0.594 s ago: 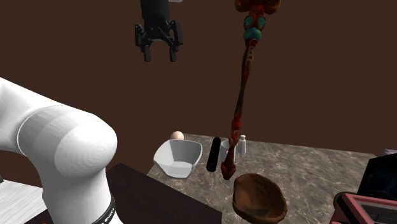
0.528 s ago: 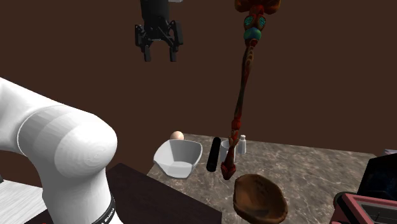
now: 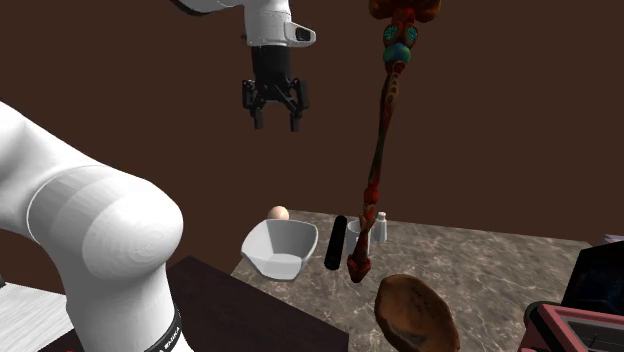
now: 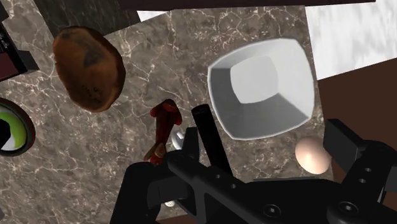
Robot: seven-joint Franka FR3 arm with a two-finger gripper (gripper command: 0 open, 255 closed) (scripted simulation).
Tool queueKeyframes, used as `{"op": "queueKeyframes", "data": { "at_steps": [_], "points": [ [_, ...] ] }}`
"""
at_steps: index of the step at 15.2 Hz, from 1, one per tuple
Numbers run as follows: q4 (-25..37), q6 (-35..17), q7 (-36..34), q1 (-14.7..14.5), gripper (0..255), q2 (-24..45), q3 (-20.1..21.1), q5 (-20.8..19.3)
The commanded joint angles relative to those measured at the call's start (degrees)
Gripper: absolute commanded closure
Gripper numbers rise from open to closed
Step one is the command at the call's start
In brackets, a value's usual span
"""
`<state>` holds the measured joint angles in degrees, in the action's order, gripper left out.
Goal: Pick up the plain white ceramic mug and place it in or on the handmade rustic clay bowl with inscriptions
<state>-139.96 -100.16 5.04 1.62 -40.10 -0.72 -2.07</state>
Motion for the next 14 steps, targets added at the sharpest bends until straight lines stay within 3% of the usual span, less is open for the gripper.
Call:
{"op": "queueKeyframes", "data": {
  "at_steps": [1, 14],
  "points": [
    [-1.66, -4.57, -0.73, 0.16, 0, 2.45, 0.10, 0.03],
    [-1.02, -30.97, -3.31, 1.85, 0, 27.55, -1.02, -0.61]
  ]
}}
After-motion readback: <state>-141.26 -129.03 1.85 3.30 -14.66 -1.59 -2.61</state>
